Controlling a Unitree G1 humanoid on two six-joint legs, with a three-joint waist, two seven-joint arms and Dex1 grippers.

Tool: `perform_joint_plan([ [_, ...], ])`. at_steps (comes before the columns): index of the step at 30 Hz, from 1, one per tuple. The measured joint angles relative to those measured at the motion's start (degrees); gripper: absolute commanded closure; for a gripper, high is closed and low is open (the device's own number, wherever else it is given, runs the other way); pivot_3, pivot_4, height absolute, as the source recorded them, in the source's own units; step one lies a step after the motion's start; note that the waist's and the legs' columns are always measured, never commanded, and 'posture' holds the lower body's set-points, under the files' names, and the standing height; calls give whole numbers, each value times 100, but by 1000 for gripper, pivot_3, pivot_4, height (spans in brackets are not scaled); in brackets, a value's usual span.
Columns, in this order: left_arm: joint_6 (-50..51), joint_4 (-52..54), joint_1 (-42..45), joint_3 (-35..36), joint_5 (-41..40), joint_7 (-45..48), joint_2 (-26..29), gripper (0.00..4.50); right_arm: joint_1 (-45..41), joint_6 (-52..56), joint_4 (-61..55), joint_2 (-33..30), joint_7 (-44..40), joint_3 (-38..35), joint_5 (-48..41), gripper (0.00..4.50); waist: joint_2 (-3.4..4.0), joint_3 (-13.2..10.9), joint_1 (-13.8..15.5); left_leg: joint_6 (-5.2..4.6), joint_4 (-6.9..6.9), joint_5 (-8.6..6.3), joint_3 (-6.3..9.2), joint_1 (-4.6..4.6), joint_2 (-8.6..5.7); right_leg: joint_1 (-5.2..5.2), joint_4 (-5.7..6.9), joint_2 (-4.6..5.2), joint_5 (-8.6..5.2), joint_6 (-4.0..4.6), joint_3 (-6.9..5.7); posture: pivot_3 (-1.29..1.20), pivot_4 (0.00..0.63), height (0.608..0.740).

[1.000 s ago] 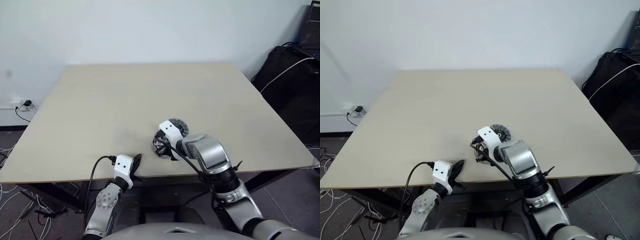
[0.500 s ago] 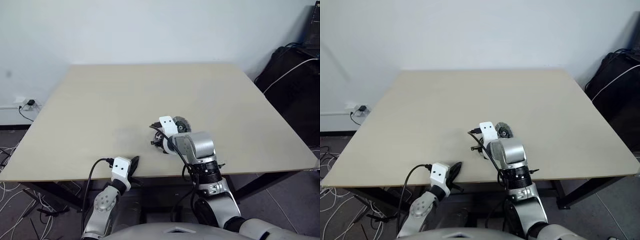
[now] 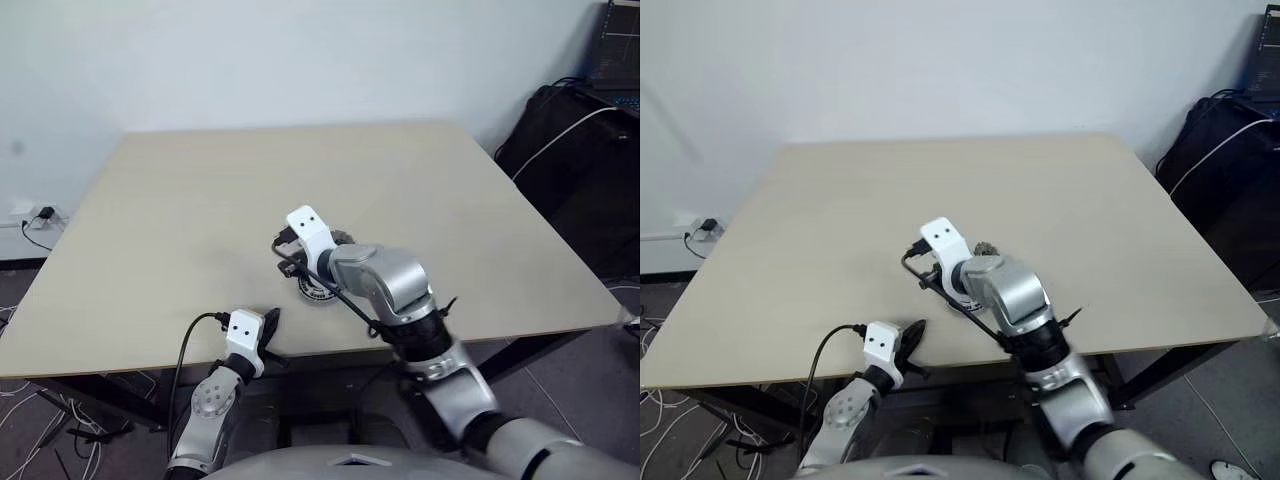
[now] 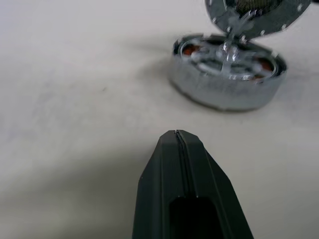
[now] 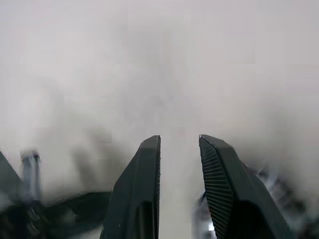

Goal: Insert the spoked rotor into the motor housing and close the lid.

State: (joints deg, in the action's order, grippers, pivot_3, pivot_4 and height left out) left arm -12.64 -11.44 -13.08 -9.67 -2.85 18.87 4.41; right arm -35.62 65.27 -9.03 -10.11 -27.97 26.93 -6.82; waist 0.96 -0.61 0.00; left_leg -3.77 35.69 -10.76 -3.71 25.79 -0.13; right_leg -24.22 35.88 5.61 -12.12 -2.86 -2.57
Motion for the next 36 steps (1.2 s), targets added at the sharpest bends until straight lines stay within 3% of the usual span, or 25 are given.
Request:
perform_joint_plan([
  [4,54,34,-39,8,0,-4,25,4500,-28,-1198,24,-1498,-1297,1341,296,3186,-23,-18,-59,-15,26,-9,-4,7,-3,3,-1,11,-1,-4,2,0,0,740],
  [8,129,119,-83,-12,2,-5,22,4500,-144,-1960,436,-1948,-1966,1916,659,3186,-39,-29,-83,-15,29,-10,-5,2,10,-2,4,33,7,-16,-7,0,0,740],
  [17,235,258,-191,-44,2,-11,16,4500,-244,-2614,985,-1865,-2472,2038,1225,3186,-50,-36,-35,-10,37,-9,-14,1,33,0,7,56,24,-10,-91,0,0,740],
  [31,260,278,-135,-64,2,-9,24,4500,-470,-3007,1853,-1485,-2768,1978,1744,3186,-51,-36,11,-10,42,-9,-35,0,34,-1,7,71,43,-7,-102,0,0,740],
  [36,260,278,-93,-35,1,-9,32,4500,-453,-3020,1896,-1465,-2899,1940,1881,4377,-52,-34,25,-10,44,-9,-46,-7,39,0,7,72,47,-20,-105,0,0,740],
])
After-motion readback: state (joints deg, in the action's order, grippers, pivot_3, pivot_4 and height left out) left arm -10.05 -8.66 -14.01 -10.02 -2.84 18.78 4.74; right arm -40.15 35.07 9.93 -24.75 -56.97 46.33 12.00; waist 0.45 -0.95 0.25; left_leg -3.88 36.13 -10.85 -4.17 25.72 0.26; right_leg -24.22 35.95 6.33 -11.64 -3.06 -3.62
